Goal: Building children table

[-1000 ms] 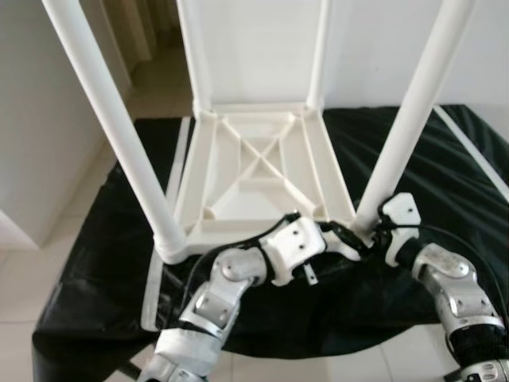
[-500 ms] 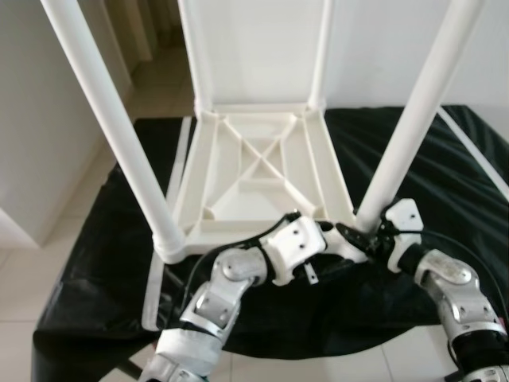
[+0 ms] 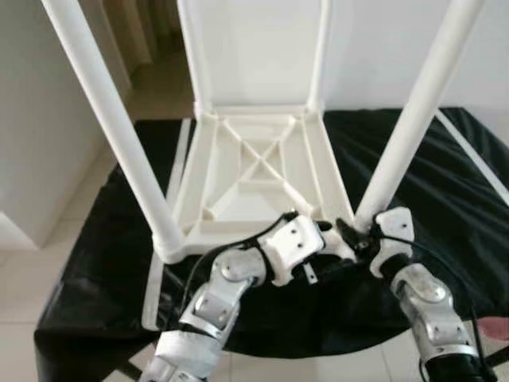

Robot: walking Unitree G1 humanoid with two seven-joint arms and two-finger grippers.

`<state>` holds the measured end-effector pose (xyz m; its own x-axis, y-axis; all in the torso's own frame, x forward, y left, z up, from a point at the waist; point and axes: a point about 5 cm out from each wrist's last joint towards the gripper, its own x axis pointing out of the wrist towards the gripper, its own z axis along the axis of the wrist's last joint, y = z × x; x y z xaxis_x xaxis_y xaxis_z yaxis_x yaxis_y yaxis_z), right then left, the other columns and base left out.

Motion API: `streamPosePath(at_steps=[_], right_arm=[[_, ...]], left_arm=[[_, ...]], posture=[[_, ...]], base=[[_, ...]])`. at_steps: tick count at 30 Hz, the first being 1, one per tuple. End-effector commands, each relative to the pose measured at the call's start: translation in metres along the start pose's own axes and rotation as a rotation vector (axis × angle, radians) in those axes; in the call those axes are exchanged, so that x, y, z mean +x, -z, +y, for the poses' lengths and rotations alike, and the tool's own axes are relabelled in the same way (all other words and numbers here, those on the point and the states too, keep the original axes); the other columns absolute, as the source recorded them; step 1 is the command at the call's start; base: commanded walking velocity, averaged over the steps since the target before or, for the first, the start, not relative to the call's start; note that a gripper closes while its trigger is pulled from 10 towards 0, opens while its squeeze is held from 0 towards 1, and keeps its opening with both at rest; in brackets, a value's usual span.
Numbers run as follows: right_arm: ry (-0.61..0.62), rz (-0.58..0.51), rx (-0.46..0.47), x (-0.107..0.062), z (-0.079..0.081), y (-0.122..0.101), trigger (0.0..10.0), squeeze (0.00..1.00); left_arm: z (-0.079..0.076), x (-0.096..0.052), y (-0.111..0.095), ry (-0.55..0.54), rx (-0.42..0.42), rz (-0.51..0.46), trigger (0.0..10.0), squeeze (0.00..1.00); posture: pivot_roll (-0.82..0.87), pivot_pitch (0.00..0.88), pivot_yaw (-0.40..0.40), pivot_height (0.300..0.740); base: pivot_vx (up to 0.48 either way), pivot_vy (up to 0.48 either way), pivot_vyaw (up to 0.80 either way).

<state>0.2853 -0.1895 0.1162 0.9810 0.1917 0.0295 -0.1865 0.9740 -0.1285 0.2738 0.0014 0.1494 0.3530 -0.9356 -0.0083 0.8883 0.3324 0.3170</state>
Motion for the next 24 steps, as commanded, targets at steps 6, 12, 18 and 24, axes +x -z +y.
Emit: streamPosePath(at_steps=[6, 12, 18, 24], right_arm=[[0.515, 0.160, 0.164, -0.019, 0.013, 0.028, 10.0, 0.00], [0.457, 0.159, 0.200, -0.016, 0.040, 0.025, 10.0, 0.00], [0.465, 0.161, 0.204, -0.016, 0.037, 0.022, 10.0, 0.00], [0.432, 0.143, 0.168, -0.010, 0.042, 0.016, 10.0, 0.00]], left_arm=[[0.003, 0.000, -0.001, -0.075, -0.012, -0.002, 10.0, 0.00], [0.005, 0.001, -0.003, -0.078, -0.013, -0.006, 10.0, 0.00], [0.009, 0.001, -0.005, -0.079, -0.005, -0.007, 10.0, 0.00], [0.012, 0.000, -0.006, -0.088, 0.000, -0.008, 10.0, 0.00]], posture=[[-0.13, 0.026, 0.042, 0.740], [-0.13, 0.028, 0.047, 0.740], [-0.12, 0.028, 0.047, 0.740], [-0.11, 0.026, 0.045, 0.740]], base=[[0.000, 0.000, 0.00], [0.000, 0.000, 0.00], [0.000, 0.000, 0.00], [0.000, 0.000, 0.00]])
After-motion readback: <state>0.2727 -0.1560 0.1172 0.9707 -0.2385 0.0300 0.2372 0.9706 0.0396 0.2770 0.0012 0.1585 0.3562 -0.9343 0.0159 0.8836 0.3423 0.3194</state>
